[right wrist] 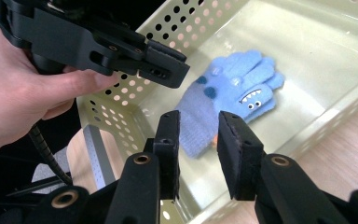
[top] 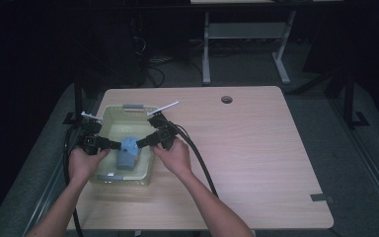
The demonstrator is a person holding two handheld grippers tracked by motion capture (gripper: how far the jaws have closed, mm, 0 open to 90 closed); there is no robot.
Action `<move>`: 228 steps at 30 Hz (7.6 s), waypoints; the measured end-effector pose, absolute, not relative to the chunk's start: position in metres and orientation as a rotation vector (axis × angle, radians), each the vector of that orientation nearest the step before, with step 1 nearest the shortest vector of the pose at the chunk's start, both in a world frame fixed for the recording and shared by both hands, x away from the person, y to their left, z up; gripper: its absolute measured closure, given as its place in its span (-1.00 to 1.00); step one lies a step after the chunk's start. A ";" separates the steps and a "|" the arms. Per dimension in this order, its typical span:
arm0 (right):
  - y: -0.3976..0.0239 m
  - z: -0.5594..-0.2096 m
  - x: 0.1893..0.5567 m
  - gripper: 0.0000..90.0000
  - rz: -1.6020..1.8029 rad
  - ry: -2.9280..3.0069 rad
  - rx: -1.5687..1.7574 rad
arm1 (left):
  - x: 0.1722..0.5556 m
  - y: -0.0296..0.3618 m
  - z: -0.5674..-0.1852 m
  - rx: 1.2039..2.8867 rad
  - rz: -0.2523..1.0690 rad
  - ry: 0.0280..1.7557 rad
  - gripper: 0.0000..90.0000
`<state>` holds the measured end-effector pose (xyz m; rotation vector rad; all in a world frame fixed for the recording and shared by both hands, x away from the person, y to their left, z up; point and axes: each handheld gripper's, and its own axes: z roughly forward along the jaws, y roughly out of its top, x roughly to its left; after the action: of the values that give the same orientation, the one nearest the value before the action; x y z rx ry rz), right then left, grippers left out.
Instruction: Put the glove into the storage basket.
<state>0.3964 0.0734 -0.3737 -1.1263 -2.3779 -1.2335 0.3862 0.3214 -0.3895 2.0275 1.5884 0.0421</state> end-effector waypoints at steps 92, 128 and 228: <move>-0.080 -0.361 0.401 0.00 -1.418 -2.197 -1.239 | 0.377 0.257 -0.352 1.850 0.008 1.286 -0.20; -0.151 -0.378 0.384 -0.14 -1.438 -2.097 -1.342 | 0.372 0.196 -0.354 1.902 -0.028 1.163 -0.35; -0.265 -0.455 0.280 -0.35 -1.498 -1.969 -1.464 | 0.266 0.139 -0.437 1.901 -0.159 0.893 -0.47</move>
<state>0.2796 -0.2648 -0.4551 -1.4644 -1.9688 -1.4979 0.2656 0.1386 -0.4371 1.9008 0.8931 -0.1592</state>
